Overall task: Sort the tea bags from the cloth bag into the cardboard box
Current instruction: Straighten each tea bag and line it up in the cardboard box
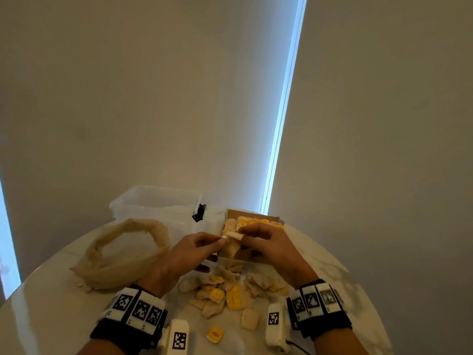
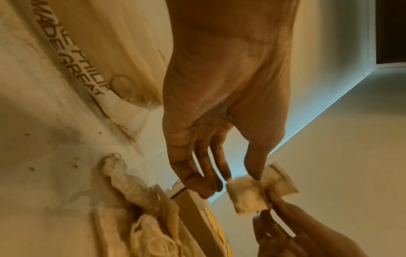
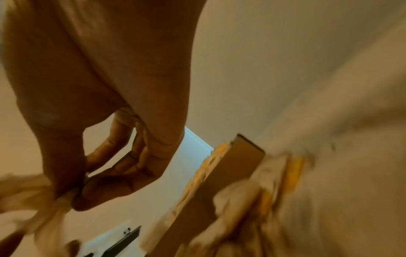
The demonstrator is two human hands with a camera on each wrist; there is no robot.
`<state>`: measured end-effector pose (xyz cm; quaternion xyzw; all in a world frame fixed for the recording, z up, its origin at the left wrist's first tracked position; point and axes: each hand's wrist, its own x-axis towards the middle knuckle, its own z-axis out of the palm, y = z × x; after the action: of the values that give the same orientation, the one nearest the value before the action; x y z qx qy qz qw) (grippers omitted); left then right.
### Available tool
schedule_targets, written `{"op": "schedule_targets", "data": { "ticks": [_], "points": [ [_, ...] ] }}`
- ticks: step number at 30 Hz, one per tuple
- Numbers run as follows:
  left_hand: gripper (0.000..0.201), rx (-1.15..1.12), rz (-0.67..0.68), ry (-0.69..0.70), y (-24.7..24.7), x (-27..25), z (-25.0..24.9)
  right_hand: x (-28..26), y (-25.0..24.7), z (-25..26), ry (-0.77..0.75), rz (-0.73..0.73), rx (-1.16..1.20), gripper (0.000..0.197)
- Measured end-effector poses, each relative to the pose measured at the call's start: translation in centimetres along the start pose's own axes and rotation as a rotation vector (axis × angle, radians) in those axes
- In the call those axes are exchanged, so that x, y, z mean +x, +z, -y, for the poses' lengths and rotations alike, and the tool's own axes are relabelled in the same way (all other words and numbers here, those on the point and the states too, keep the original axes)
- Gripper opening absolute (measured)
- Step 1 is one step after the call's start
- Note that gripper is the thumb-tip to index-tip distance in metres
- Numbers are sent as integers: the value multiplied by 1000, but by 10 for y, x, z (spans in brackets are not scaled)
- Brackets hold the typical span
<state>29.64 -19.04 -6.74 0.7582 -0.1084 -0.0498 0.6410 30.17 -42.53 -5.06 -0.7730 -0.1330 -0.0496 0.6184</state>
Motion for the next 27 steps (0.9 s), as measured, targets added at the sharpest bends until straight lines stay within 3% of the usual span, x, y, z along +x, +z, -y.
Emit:
{"op": "schedule_targets", "data": {
  "ticks": [6,9,17,22,27],
  "points": [
    [42,-130,89,-13,8,0,0,7,9,-25,45,67,195,28],
    [35,-85,64,-5,8,2,4,7,8,-30,74,71,239,29],
    [26,-45,29,-42,2,5,3,6,15,-31,118,8,355,25],
    [24,-64,24,-65,-1,6,6,10,12,-37,142,-115,400,30],
    [24,-151,-113,-61,-4,11,9,11,13,-37,166,-182,358,24]
  ]
}}
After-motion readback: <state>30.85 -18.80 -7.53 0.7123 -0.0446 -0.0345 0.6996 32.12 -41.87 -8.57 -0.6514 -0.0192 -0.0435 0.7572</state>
